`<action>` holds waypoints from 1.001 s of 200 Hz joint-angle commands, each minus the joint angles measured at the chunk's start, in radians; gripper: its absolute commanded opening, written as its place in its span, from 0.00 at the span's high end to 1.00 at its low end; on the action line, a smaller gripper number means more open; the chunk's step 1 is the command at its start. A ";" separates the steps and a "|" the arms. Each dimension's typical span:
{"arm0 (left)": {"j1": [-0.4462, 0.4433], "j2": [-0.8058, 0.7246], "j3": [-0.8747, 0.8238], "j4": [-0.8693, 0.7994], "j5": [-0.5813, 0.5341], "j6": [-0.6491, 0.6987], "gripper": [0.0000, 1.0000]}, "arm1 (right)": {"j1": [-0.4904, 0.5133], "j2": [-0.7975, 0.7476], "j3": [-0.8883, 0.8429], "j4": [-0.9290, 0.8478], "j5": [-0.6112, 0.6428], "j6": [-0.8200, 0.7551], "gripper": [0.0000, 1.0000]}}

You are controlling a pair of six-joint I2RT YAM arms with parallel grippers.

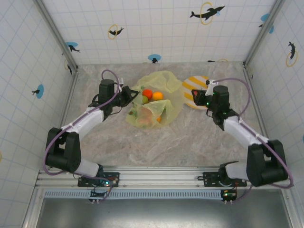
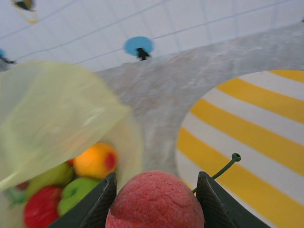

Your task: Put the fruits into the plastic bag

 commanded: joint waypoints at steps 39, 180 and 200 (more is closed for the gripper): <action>0.001 0.019 -0.009 0.015 0.018 -0.018 1.00 | 0.166 0.060 -0.003 0.085 -0.174 -0.093 0.54; 0.001 0.006 -0.007 0.019 0.026 -0.020 1.00 | 0.302 0.608 0.407 0.170 -0.285 -0.046 0.52; 0.001 0.005 -0.007 0.018 0.029 -0.022 1.00 | 0.311 0.658 0.453 0.165 -0.265 -0.018 0.52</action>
